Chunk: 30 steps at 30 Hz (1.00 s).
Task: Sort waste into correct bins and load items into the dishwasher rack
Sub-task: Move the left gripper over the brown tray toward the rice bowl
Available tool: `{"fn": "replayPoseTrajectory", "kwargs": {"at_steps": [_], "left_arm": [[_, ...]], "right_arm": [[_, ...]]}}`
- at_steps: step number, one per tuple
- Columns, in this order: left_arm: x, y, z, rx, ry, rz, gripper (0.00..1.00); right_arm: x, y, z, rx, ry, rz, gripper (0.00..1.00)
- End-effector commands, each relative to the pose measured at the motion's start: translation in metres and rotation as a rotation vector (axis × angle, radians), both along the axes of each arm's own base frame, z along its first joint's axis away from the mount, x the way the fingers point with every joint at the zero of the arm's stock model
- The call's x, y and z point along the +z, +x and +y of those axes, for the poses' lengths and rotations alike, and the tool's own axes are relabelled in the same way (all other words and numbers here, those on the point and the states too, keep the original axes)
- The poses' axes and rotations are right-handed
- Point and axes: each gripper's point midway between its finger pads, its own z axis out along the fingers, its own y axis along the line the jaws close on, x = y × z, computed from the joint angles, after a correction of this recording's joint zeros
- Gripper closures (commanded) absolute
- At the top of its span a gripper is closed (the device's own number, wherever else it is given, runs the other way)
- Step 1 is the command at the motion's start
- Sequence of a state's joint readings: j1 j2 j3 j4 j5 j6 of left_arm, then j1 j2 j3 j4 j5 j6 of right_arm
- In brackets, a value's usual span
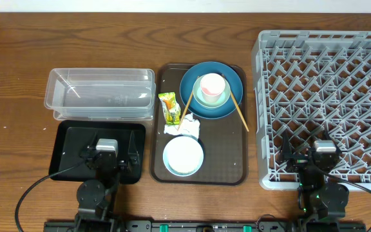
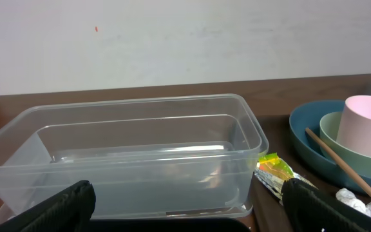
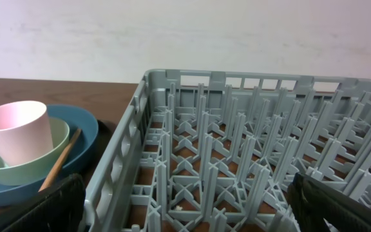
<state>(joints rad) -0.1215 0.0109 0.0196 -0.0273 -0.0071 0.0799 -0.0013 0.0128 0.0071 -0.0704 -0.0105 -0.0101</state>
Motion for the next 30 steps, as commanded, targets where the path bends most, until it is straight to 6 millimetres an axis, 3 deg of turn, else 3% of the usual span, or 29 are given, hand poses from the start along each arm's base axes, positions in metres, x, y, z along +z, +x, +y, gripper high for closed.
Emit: {"fn": "replayPoseTrajectory", "kwargs": {"at_steps": [1,26,30], "left_arm": [[-0.016,-0.001,0.004,0.025,0.023,0.048,0.05],[-0.015,-0.001,0.005,0.025,0.023,0.045,0.05],[0.006,0.0,-0.006,-0.034,-0.024,-0.024,0.05]], "right_arm": [[-0.001,0.0,0.003,0.012,0.013,0.003,0.01],[-0.001,0.0,0.003,0.012,0.013,0.003,0.01],[-0.001,0.0,0.003,0.012,0.013,0.003,0.01]]}}
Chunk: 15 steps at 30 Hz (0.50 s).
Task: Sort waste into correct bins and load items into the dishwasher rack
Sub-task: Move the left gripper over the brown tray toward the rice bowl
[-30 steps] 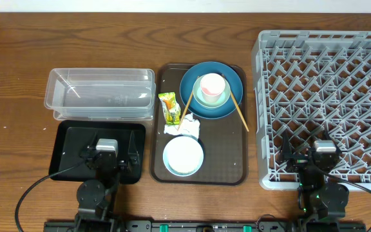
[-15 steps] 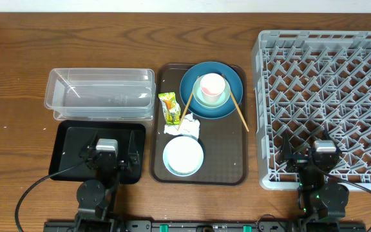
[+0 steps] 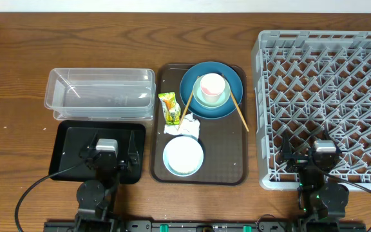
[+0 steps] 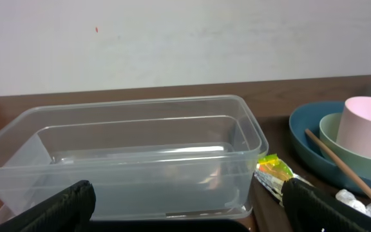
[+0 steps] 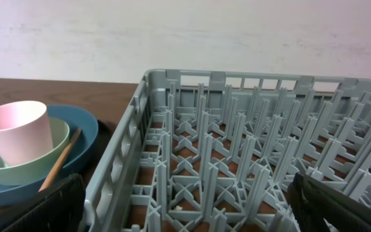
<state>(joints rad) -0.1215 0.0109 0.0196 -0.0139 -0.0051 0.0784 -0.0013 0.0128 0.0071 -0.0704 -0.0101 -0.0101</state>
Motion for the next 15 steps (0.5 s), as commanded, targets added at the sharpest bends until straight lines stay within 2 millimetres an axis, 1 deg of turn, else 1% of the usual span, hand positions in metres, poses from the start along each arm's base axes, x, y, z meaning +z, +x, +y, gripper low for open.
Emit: {"fn": "replayPoseTrajectory", "kwargs": {"at_steps": [1,2,4,6,8,12,15], "left_arm": [[0.011,-0.002,-0.011,-0.058,-0.046,-0.025,0.05],[0.023,-0.004,-0.014,-0.078,-0.073,-0.042,0.05],[0.045,-0.01,-0.014,-0.079,-0.132,-0.06,0.05],[0.066,-0.017,-0.016,-0.092,-0.17,-0.051,0.05],[0.086,-0.027,-0.023,-0.139,-0.176,-0.02,0.05],[0.122,-0.041,-0.037,-0.22,-0.184,0.107,0.05],[0.14,-0.046,-0.049,-0.274,-0.195,0.27,0.05]], "right_arm": [[-0.001,0.0,0.003,0.012,0.013,0.003,0.01],[-0.001,0.0,0.003,0.012,0.013,0.003,0.01],[-0.001,0.0,0.003,0.012,0.013,0.003,0.01],[-0.001,0.0,0.003,0.012,0.013,0.003,0.01],[-0.001,0.0,0.003,0.012,0.013,0.003,0.01],[-0.001,0.0,0.003,0.012,0.013,0.003,0.01],[-0.001,0.0,0.003,0.012,0.013,0.003,0.01]]}}
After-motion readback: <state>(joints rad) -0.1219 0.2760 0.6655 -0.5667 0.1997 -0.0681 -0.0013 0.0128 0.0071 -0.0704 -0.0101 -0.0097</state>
